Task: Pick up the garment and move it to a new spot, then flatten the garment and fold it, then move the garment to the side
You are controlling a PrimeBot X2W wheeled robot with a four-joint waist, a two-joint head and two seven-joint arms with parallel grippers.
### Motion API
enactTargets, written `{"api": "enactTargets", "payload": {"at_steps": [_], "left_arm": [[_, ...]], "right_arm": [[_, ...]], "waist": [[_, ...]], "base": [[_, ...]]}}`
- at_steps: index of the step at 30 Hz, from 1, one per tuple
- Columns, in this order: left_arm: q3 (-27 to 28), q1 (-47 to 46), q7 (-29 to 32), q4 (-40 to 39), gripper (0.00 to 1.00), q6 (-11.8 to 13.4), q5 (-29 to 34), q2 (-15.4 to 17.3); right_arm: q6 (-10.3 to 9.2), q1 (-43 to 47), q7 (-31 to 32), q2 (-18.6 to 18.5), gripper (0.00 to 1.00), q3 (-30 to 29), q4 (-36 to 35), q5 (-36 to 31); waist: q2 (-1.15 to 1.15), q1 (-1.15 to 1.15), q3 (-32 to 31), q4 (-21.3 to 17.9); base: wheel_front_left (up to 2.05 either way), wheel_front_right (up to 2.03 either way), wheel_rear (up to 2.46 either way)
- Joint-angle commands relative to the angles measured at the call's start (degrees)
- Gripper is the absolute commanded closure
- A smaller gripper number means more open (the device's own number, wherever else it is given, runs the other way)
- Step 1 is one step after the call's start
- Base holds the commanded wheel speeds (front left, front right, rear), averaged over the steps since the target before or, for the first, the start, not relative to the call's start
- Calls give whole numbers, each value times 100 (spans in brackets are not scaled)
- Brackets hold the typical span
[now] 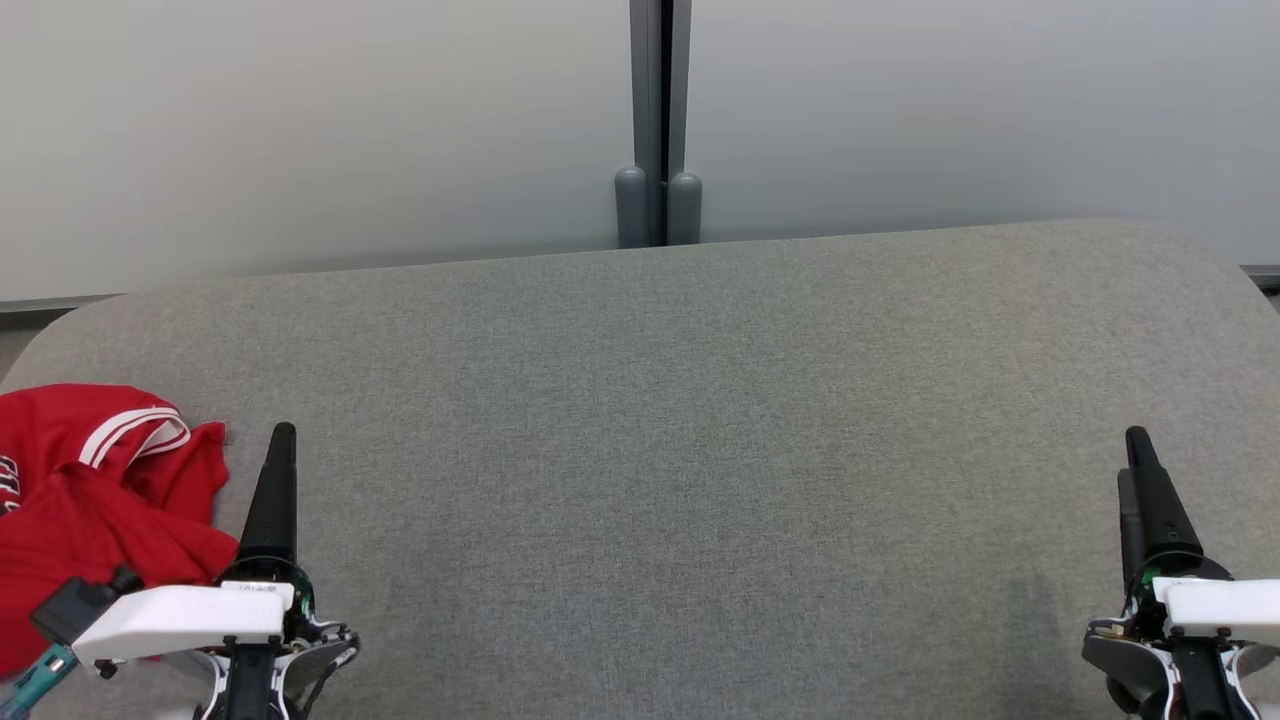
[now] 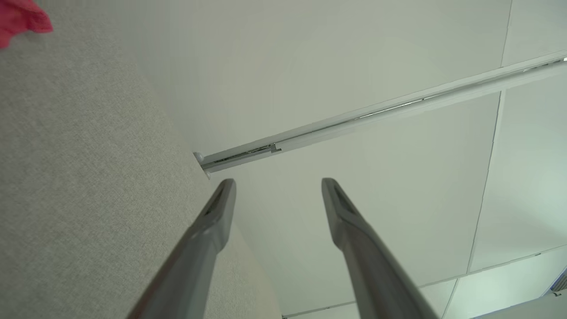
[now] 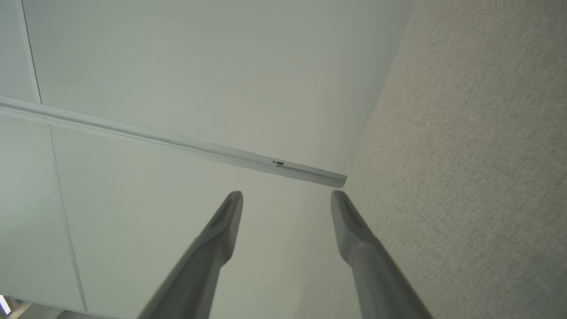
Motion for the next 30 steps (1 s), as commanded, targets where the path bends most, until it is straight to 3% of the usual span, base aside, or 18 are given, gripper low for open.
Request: {"api": "enactTargets", "payload": {"at_steps": [1,30], "left_arm": [[-31,-242,-54,-171,0,-21,258,35],[-550,-213,-644,-554,0,14,3340,333]], "right_arm": [[0,-163,-82,-81,0,6,-162,-259],[1,-69,-455,-356,0,344,-695,-3149]], "waist": [[0,0,-2,0],[0,0,-57,22]], "base": [[0,0,0],[0,0,0]]}}
